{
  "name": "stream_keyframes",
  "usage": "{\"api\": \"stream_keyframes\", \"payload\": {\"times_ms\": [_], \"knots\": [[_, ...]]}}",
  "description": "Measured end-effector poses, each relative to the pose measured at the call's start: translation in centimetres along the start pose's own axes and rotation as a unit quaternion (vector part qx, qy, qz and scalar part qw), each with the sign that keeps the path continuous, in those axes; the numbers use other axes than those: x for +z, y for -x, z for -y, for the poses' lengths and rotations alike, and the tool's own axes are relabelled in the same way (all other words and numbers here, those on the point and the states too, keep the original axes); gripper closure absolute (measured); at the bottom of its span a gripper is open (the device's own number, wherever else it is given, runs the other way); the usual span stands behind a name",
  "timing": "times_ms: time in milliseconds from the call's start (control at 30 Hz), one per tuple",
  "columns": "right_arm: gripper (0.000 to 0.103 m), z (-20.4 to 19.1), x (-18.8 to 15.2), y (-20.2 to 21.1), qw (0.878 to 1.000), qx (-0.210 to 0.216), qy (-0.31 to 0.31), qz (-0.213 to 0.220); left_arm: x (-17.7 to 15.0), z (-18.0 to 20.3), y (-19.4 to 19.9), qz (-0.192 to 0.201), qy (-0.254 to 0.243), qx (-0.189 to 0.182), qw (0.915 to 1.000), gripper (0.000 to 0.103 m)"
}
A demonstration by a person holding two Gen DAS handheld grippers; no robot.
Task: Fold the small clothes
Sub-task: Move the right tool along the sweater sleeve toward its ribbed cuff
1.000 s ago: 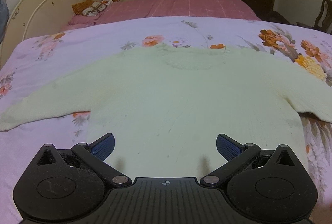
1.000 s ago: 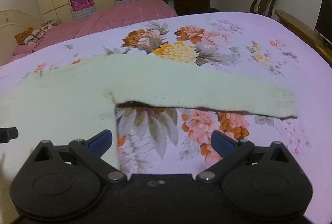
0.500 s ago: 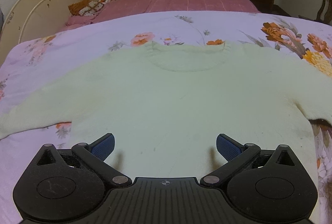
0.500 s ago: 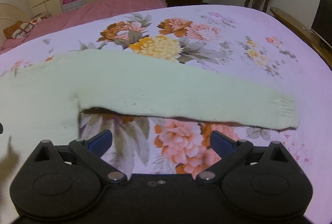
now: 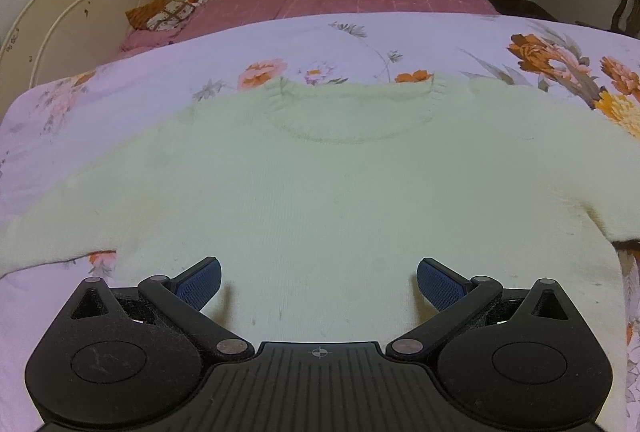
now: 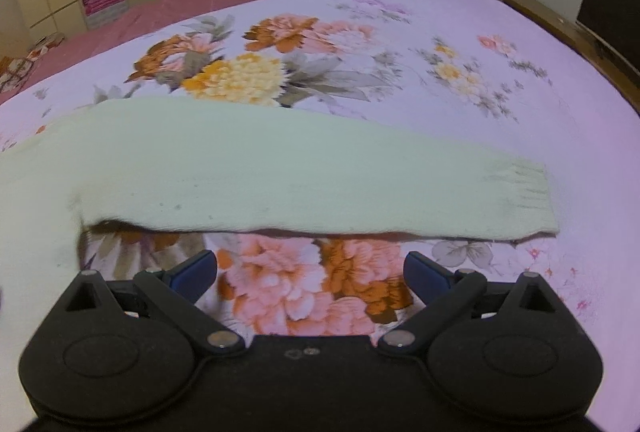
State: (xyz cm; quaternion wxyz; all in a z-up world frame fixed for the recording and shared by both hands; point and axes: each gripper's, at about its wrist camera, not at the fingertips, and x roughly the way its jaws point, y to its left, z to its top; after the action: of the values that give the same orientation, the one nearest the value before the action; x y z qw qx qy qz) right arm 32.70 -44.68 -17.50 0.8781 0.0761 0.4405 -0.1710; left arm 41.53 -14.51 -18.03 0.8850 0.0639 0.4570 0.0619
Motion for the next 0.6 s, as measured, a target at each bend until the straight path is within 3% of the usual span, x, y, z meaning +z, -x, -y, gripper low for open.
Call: {"api": "stream_keyframes", "payload": {"times_ms": [333, 500, 533, 567, 600], "knots": [[0.006, 3.0, -0.5, -0.2, 0.999, -0.008, -0.044, 0.003, -0.1, 0.2, 0.0, 0.002, -0.006, 0.001, 1.0000, 0.000], [0.015, 4.6, -0.8, -0.2, 0.998, -0.023, -0.059, 0.006, -0.2, 0.5, -0.2, 0.002, -0.009, 0.000, 1.0000, 0.000], [0.026, 4.9, -0.8, -0.2, 0.998, -0.026, -0.064, 0.005, -0.2, 0.5, -0.2, 0.002, -0.009, 0.000, 1.0000, 0.000], [0.049, 5.2, -0.8, -0.2, 0.997, -0.032, -0.066, 0.006, -0.2, 0.5, -0.2, 0.002, -0.009, 0.000, 1.0000, 0.000], [0.053, 5.5, -0.7, -0.2, 0.997, -0.037, -0.070, 0.010, -0.2, 0.5, -0.2, 0.001, -0.009, 0.000, 1.0000, 0.000]]}}
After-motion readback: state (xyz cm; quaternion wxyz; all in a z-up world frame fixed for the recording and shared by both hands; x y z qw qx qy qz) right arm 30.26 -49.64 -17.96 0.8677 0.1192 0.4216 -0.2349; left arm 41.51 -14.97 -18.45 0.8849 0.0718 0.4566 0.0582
